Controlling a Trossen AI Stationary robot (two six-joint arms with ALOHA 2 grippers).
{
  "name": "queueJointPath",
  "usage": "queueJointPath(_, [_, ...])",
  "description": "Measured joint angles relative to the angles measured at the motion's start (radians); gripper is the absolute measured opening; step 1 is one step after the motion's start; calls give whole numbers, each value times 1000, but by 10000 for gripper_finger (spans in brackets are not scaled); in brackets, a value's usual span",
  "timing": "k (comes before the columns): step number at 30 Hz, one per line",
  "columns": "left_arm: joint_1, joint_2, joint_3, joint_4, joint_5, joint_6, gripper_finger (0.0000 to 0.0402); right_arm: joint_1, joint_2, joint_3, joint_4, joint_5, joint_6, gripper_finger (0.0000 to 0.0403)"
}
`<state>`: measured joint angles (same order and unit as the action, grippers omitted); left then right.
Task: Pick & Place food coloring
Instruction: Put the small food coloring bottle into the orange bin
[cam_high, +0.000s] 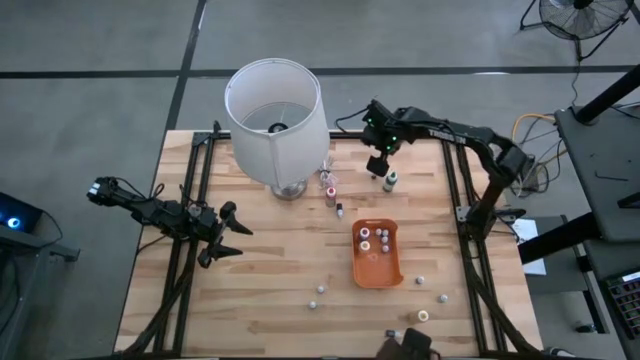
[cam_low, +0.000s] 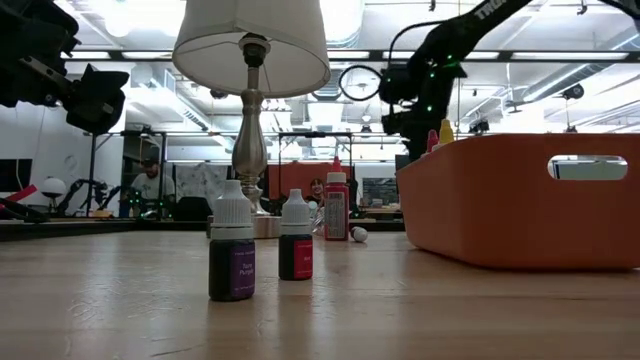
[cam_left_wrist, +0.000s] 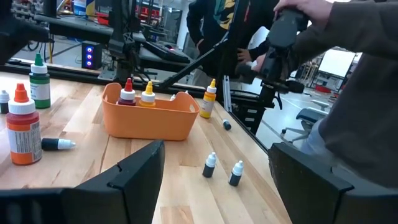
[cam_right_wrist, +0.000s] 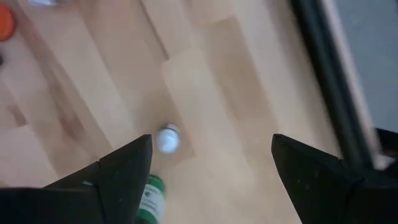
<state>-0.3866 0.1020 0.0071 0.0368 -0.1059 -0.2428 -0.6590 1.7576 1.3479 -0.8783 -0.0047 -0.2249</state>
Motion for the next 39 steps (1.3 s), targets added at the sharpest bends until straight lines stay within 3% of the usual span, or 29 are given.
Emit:
queueJointPath(7, [0,0,0,0,0,0,258,0,48,-3,3,-68,39,313])
queueJointPath(19, [0,0,0,0,0,0,259,22,53,-69,81,-79,70,325])
queueJointPath(39, [0,0,0,0,0,0,259,26,53,-161,191,-78,56,310])
